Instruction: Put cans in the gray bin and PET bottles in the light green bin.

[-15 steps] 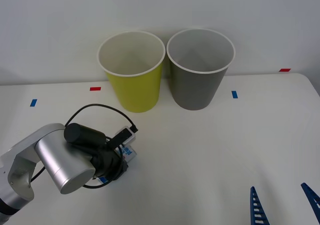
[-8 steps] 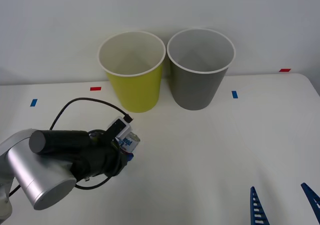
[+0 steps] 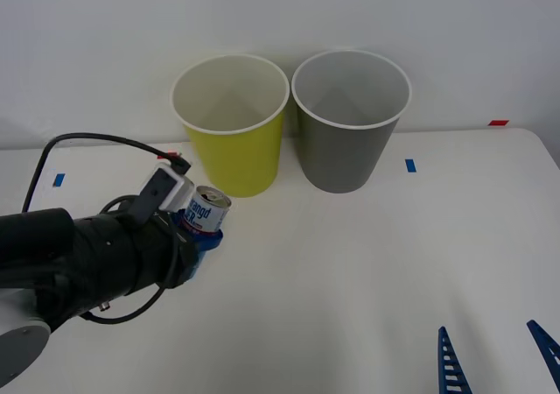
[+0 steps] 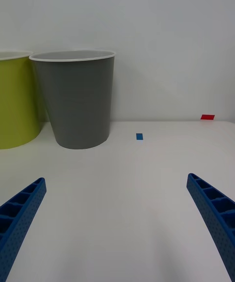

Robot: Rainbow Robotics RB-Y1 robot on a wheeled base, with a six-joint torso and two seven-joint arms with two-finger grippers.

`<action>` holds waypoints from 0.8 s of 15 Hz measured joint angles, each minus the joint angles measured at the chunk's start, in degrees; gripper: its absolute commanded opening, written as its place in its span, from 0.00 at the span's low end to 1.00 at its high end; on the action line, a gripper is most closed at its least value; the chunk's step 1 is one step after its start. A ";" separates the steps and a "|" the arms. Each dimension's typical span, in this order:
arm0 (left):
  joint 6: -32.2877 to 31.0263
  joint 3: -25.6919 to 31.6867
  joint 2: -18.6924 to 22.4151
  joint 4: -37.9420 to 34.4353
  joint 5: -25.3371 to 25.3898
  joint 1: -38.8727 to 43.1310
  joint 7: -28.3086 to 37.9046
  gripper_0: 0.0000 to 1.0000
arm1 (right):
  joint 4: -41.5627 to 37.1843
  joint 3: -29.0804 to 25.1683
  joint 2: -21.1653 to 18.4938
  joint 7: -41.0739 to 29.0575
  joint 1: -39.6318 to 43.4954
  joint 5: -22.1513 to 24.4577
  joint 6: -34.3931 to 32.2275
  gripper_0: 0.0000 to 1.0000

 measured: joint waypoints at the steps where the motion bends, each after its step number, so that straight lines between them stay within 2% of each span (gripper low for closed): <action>1: 0.01 2.39 -0.61 -0.92 2.83 0.81 -2.22 0.00 | 0.00 0.00 0.00 0.00 0.00 0.00 0.00 1.00; 3: 0.03 6.44 -1.50 -2.47 7.67 1.45 -4.78 0.00 | 0.00 0.00 0.00 0.00 0.00 0.00 0.00 1.00; 8: 0.24 20.30 -3.74 -6.83 17.12 1.55 -5.08 0.00 | 0.00 0.00 0.00 0.00 0.00 0.00 0.00 1.00; 10: -0.07 25.62 -5.19 -7.08 18.86 1.48 -5.02 0.00 | 0.00 0.00 0.00 0.00 0.00 0.00 0.00 1.00; 12: -0.47 28.36 -6.82 -7.12 19.78 0.52 -4.93 0.00 | 0.00 0.00 0.00 0.00 0.00 0.00 0.00 1.00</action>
